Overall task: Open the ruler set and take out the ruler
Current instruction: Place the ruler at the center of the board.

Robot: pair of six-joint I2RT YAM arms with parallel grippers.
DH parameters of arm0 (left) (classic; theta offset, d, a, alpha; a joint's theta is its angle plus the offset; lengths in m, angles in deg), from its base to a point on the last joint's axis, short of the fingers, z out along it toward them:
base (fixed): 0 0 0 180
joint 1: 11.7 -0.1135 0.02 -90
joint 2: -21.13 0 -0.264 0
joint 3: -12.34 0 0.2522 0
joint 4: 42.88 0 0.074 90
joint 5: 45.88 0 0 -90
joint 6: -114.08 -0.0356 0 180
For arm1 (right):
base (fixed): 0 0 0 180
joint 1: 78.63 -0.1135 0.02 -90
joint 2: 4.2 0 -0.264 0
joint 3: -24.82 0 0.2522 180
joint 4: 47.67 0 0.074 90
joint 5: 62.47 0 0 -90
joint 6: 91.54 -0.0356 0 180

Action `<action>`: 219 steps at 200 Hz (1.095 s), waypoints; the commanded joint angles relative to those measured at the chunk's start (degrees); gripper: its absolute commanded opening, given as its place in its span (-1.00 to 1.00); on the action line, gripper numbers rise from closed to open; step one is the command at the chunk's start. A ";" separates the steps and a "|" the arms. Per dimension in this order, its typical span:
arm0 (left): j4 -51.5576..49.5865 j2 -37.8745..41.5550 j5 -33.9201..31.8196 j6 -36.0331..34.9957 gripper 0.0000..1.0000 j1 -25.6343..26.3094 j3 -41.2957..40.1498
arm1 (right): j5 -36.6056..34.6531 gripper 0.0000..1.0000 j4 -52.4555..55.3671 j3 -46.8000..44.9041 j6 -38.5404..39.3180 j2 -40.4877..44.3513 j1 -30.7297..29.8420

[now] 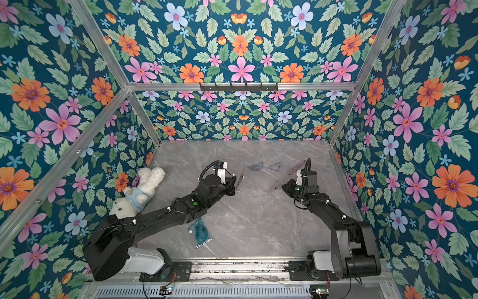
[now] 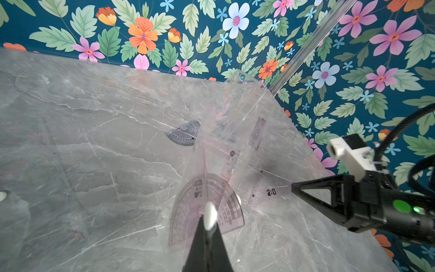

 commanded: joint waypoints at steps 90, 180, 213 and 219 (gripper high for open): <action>1.58 2.30 -0.89 -1.85 -1.00 -0.63 -1.49 | 7.65 -1.00 -22.43 -1.00 -9.51 -14.67 4.26; 0.88 0.66 -0.30 -2.29 -1.00 -0.80 0.41 | 6.41 -0.33 -22.46 -2.21 -7.70 -16.44 4.39; 0.22 0.01 0.33 -3.03 -1.00 -0.81 1.35 | 2.57 -0.14 -14.34 -2.10 -5.36 -10.61 4.39; 0.10 -0.11 0.34 -3.20 -1.00 -0.81 1.46 | 1.17 -0.12 -11.28 -2.06 -4.62 -9.20 4.39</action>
